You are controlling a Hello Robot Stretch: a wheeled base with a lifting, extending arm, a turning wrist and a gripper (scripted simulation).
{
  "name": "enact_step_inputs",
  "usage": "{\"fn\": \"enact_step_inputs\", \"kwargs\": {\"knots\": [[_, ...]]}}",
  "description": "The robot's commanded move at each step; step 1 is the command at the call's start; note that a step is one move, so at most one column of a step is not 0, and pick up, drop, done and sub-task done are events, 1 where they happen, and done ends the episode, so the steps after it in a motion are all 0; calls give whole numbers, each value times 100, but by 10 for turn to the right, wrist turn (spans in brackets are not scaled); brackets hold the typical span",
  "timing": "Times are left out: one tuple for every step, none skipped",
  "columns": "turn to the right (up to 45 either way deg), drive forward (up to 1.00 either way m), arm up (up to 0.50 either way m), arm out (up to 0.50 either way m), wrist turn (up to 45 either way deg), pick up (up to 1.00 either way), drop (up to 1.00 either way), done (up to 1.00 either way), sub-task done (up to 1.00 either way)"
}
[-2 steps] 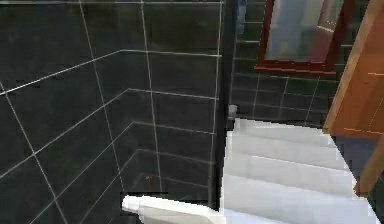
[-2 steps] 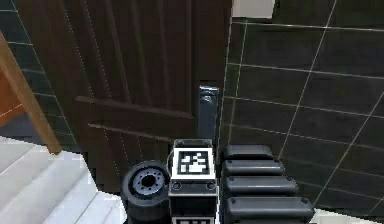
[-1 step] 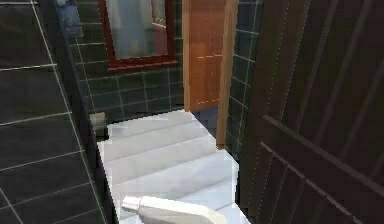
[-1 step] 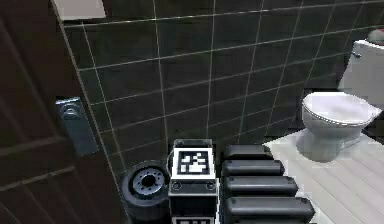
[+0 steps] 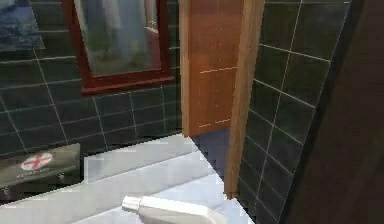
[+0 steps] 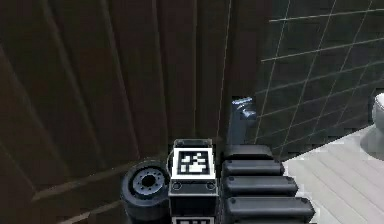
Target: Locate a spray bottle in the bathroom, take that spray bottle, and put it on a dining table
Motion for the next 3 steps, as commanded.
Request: {"fn": "enact_step_inputs", "kwargs": {"knots": [[-210,0,0,0,0,0,0,0,0],[0,75,0,0,0,0,0,0,0],[-450,0,0,0,0,0,0,0,0]]}}
